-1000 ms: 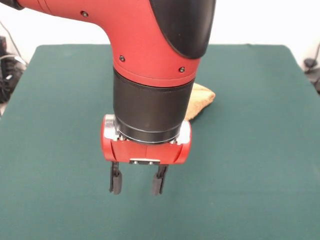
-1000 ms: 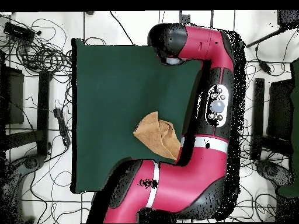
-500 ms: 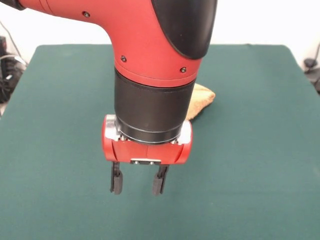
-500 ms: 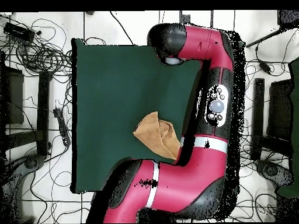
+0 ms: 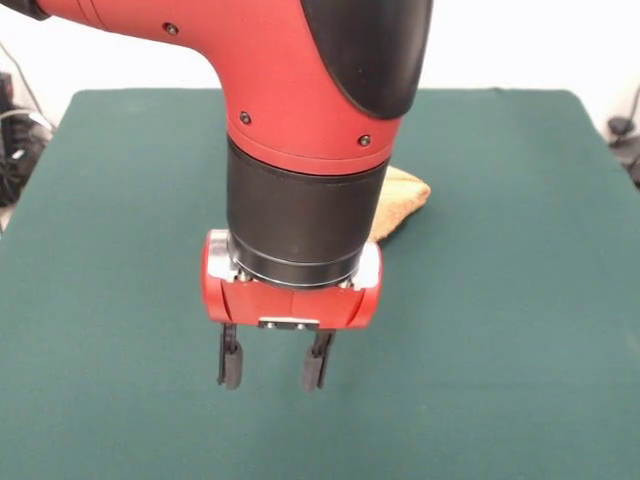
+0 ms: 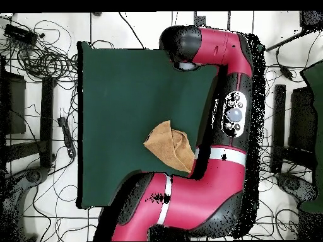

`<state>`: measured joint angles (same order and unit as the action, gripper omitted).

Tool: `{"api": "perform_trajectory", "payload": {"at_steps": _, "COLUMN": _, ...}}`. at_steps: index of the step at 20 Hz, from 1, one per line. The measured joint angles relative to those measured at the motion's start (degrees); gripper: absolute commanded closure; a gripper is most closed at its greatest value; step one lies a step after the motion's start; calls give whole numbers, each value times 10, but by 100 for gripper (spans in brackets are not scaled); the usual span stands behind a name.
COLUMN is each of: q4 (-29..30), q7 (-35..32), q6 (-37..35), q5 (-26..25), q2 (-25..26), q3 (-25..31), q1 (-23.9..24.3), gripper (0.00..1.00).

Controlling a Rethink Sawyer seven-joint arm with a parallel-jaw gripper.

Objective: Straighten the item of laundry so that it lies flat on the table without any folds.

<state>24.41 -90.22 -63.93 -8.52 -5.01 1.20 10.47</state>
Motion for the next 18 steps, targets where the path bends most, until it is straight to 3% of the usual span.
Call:
{"api": "perform_trajectory", "payload": {"at_steps": 7, "q4": 46, "q7": 0, "q6": 24, "q5": 0, "q2": -15, "q3": -9, "q1": 1, "gripper": 0}}
{"api": "perform_trajectory", "payload": {"at_steps": 13, "q4": 139, "q7": 0, "q6": 50, "q5": 1, "q2": -60, "q3": -11, "q1": 6, "gripper": 0}}
{"api": "perform_trajectory", "payload": {"at_steps": 18, "q4": 263, "q7": 0, "q6": 76, "q5": 2, "q2": -135, "q3": -15, "q1": 16, "gripper": 0}}
